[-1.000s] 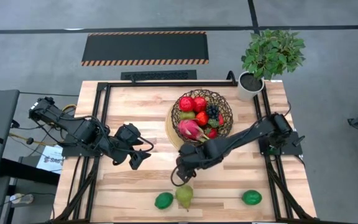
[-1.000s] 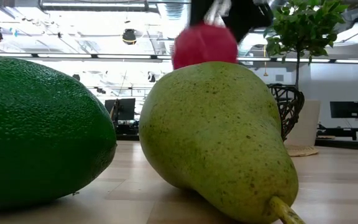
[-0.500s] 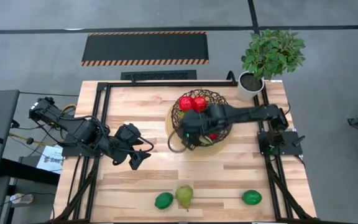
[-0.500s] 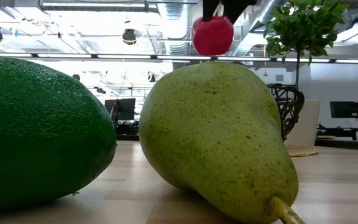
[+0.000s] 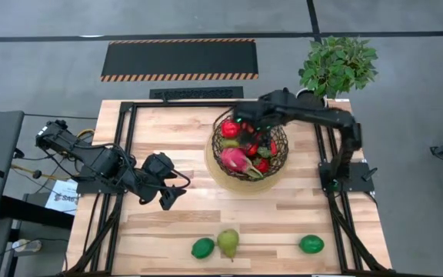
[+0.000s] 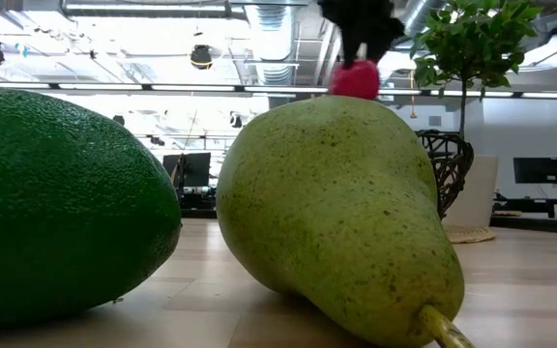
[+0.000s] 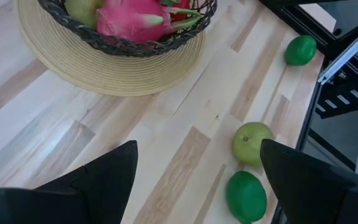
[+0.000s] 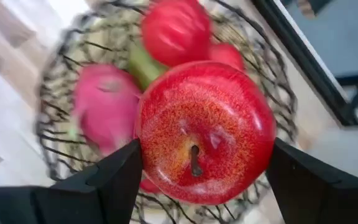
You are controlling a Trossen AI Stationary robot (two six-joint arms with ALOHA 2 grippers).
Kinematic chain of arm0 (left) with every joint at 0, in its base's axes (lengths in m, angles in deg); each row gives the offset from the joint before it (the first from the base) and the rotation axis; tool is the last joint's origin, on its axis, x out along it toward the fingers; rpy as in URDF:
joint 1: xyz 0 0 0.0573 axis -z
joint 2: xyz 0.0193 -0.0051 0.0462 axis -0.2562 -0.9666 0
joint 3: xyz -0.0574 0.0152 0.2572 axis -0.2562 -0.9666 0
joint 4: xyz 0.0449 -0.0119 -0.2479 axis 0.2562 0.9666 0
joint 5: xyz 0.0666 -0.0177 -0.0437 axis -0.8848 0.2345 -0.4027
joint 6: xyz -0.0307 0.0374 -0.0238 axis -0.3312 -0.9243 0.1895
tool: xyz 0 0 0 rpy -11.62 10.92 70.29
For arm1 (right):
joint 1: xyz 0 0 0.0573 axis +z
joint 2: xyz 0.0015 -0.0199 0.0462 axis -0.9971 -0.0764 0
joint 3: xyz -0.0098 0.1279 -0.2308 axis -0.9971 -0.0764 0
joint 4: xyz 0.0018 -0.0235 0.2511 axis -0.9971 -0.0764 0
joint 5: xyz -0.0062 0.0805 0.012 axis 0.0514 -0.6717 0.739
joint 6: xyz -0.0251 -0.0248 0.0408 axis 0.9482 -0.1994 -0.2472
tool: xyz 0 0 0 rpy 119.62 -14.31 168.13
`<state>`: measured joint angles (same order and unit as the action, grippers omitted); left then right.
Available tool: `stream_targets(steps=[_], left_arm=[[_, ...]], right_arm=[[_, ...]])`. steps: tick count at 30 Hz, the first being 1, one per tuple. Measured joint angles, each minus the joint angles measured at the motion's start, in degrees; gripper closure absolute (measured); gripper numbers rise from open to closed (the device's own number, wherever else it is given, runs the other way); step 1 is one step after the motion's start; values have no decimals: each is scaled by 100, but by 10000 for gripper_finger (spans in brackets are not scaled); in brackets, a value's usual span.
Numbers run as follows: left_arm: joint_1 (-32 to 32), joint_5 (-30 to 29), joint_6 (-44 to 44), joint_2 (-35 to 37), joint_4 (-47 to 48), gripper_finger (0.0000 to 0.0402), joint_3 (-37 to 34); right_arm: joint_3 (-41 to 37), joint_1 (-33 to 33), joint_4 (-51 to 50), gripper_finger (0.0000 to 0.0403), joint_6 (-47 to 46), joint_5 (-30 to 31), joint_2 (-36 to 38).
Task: Build produce basket
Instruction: Put the red apple into the black basket
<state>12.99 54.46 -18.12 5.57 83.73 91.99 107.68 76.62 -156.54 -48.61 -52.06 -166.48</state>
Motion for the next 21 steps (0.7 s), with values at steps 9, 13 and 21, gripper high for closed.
stream_targets(steps=[9, 13, 21], left_arm=[[-2, -289, -20, 0, 70, 77, -2], [-2, -343, -12, 0, 70, 77, -2], [-2, -370, 146, 0, 70, 77, -2]], right_arm=[[-2608, -746, 1511, 92, -701, -317, 1801], [-3512, -955, 2908, 92, -746, -743, 2120], [-3752, -1285, 3379, 92, -385, -806, 1754]])
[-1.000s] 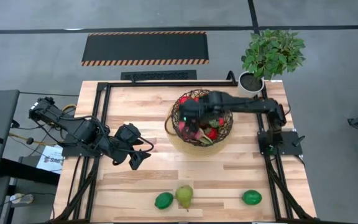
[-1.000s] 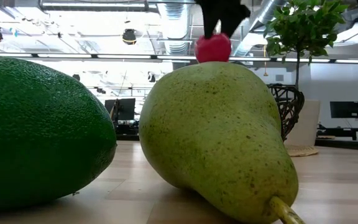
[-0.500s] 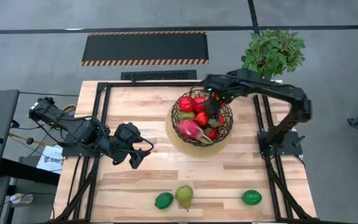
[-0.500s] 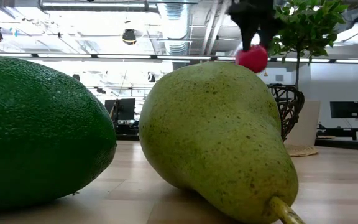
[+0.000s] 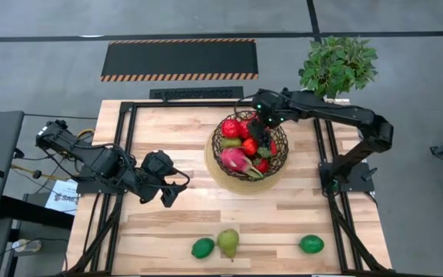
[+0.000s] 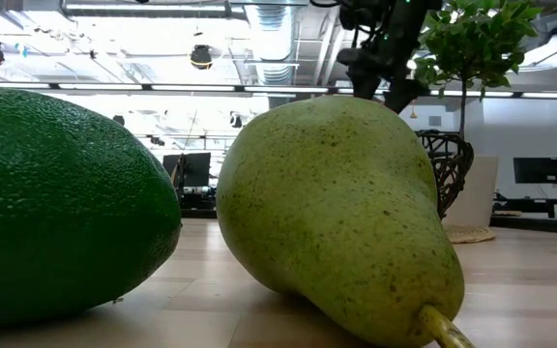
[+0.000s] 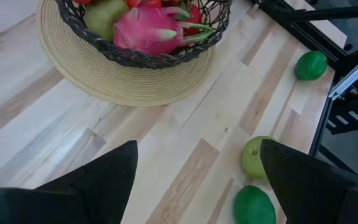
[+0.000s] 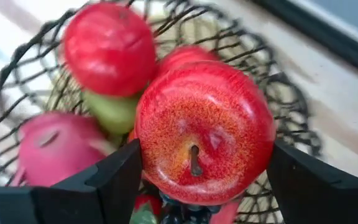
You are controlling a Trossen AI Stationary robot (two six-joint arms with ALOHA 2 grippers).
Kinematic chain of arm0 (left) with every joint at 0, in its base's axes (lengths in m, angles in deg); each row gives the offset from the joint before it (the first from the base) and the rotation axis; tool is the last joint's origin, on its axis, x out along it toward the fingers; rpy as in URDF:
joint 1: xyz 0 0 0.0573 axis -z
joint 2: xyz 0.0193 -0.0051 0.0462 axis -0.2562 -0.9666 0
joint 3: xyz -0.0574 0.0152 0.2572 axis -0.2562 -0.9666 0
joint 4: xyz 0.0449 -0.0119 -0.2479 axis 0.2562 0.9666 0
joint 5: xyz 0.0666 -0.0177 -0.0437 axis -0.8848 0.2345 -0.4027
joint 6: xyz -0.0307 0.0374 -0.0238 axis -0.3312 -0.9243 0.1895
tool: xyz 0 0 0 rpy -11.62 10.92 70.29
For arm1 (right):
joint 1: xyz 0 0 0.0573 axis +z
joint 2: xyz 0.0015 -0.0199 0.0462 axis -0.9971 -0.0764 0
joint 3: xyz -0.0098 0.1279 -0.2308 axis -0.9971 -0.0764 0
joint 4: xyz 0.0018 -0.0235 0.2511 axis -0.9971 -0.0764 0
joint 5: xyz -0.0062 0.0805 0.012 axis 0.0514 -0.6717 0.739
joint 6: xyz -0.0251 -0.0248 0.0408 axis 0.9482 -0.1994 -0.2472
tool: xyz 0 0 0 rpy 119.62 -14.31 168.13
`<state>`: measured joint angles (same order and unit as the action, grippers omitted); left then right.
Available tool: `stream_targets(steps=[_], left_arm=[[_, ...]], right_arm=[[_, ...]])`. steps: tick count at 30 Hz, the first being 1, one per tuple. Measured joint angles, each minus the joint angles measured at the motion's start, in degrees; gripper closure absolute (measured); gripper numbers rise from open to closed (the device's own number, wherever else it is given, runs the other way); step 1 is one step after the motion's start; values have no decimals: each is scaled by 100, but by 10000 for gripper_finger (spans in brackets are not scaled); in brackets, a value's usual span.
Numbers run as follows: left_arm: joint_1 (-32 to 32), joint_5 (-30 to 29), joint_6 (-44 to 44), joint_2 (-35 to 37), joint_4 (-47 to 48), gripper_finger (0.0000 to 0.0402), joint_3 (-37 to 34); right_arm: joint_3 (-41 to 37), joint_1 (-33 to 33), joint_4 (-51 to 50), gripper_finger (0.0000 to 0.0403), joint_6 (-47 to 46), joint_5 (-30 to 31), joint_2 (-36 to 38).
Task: Build produce basket
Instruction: Put the red apple into the black basket
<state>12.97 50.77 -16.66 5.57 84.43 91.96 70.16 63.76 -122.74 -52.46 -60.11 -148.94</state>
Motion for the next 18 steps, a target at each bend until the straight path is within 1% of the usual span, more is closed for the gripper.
stream_targets(steps=[4, 7, 10, 18], left_arm=[[0, -4, 3, 0, 0, 77, 0], [0, -24, 5, 0, 0, 77, 0], [0, -101, 12, 1, -2, 77, 0], [0, -112, 62, 0, -4, 77, 0]], right_arm=[[-1, 213, 55, 92, 273, -426, -33], [-1, 496, 174, 92, 508, -440, -10], [5, 693, 148, 92, 555, -382, 24], [5, 813, -351, 92, 554, -373, -325]])
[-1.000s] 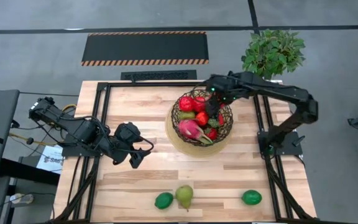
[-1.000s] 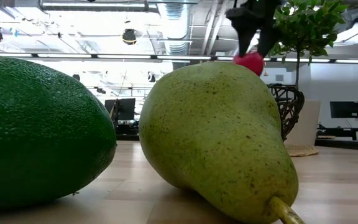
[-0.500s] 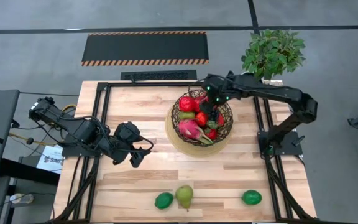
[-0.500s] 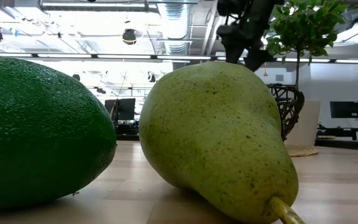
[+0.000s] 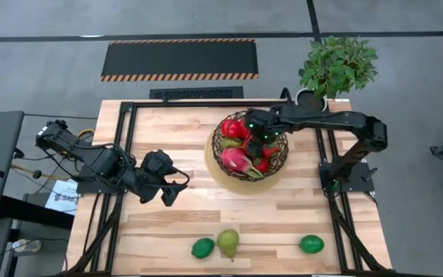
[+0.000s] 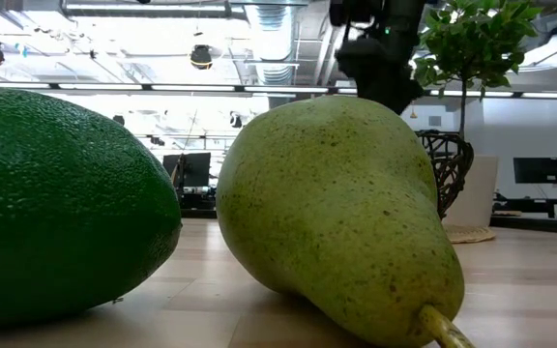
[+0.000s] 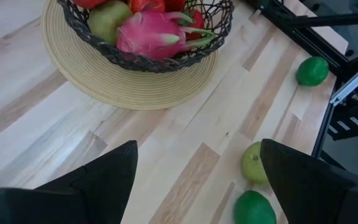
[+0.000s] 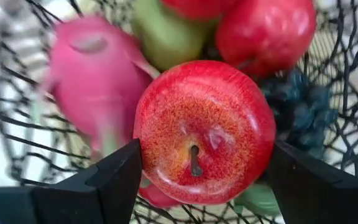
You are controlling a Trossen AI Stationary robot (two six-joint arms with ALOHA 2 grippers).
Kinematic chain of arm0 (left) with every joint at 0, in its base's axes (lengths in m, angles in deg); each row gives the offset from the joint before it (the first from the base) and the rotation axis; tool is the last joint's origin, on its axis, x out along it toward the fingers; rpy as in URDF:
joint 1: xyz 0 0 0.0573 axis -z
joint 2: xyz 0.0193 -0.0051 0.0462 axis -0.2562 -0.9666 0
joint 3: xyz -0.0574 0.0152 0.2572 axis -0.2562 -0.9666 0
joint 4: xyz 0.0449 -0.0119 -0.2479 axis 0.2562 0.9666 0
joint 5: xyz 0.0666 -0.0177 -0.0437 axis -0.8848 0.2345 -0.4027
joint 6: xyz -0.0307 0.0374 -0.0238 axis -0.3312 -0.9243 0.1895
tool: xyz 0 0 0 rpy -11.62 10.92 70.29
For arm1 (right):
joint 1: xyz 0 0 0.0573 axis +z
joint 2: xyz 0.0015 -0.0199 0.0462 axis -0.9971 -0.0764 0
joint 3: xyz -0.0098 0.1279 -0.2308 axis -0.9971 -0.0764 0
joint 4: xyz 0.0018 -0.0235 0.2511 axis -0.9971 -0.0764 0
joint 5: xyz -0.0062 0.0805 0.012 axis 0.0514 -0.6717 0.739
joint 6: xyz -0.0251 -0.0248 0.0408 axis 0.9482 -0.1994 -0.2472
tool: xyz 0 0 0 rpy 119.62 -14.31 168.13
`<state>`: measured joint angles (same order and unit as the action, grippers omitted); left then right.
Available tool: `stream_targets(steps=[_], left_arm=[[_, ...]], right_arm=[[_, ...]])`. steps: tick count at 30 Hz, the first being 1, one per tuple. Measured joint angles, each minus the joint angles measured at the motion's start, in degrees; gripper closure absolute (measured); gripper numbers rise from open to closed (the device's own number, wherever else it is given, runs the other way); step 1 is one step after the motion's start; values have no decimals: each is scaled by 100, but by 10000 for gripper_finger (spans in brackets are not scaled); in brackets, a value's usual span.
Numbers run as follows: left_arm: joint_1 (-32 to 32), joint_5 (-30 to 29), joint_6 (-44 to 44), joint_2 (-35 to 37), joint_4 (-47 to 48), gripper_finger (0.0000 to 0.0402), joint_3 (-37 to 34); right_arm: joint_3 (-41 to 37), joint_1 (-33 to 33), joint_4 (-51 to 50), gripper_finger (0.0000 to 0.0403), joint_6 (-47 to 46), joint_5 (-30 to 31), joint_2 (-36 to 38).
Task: Build produce basket
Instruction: Put the red apple into the black basket
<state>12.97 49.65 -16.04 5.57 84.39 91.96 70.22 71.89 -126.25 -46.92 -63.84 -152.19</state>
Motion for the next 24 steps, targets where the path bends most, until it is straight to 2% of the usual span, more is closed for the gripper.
stream_targets(steps=[4, 14, 19, 24], left_arm=[[0, 13, 63, 2, 0, 77, 0], [0, -11, 63, 0, 4, 77, 0], [0, -81, 59, 0, 4, 77, 0], [0, -79, 34, 0, 29, 77, 0]], right_arm=[[-9, 191, -291, 92, 17, -11, -218], [-2, 753, -705, 92, -8, -77, -238], [15, 831, -616, 90, -70, -87, -447], [5, 748, -507, 52, -169, -169, -423]])
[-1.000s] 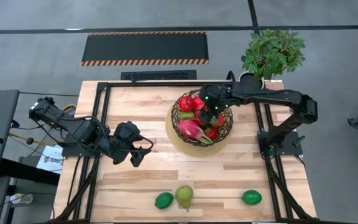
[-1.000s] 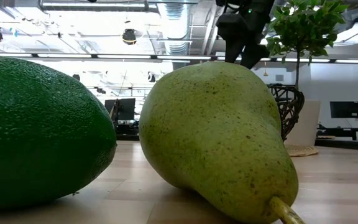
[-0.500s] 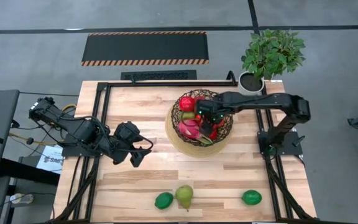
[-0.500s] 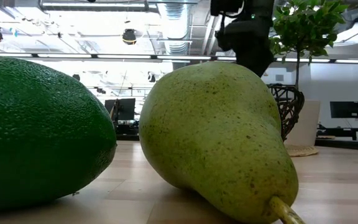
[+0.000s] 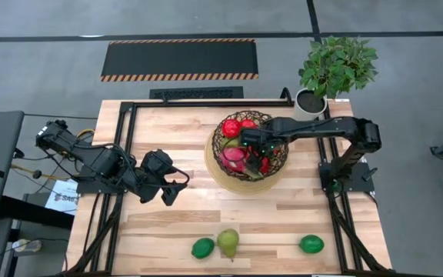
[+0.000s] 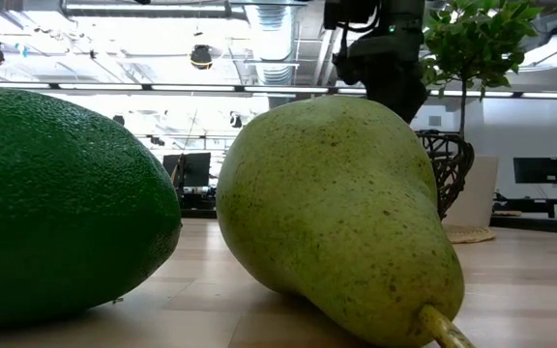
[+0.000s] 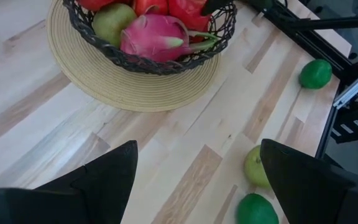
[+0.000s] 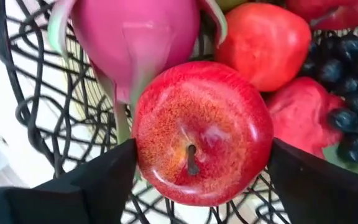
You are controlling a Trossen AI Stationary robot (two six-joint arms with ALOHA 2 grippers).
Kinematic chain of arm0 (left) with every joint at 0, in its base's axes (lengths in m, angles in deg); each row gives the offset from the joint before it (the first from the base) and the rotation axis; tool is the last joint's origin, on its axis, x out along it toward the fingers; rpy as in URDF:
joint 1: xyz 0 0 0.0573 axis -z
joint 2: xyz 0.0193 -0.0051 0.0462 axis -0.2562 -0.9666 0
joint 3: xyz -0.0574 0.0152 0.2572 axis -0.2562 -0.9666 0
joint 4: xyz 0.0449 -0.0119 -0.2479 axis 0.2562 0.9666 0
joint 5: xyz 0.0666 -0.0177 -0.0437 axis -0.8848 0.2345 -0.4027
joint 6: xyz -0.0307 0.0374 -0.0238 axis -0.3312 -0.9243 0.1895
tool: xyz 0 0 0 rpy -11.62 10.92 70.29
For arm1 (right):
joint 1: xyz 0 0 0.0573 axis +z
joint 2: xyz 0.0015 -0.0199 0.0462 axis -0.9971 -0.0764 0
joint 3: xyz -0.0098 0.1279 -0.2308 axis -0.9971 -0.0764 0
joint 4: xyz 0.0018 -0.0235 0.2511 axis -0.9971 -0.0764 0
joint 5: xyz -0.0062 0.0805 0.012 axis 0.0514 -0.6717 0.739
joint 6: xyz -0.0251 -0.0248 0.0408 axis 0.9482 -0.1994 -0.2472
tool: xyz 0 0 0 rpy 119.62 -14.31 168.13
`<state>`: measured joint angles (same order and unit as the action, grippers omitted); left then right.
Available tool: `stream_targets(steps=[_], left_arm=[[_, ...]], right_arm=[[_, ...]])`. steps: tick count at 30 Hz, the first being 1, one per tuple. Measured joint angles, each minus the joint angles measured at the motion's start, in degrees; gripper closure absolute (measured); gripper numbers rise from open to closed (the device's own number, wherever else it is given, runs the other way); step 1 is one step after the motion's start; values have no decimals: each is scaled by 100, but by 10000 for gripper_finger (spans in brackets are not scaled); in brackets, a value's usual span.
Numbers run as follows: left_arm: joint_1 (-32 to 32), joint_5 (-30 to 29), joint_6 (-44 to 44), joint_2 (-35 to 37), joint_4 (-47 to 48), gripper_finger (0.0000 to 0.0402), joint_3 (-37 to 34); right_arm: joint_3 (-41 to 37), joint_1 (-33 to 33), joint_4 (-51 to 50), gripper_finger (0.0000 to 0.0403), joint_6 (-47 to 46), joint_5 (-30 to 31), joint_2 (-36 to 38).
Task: Build produce basket
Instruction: Put the red apple into the black basket, then put the green pear into the black basket
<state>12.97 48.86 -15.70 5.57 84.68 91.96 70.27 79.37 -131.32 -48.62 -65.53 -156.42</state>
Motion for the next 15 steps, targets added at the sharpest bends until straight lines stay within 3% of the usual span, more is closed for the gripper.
stream_targets(steps=[5, 15], left_arm=[[0, -6, 0, 1, 36, 77, 0], [0, 348, 98, 2, 381, 77, 0]], right_arm=[[0, -102, -263, 8, -14, -61, 243], [507, 142, -845, 6, -444, -38, 881]])
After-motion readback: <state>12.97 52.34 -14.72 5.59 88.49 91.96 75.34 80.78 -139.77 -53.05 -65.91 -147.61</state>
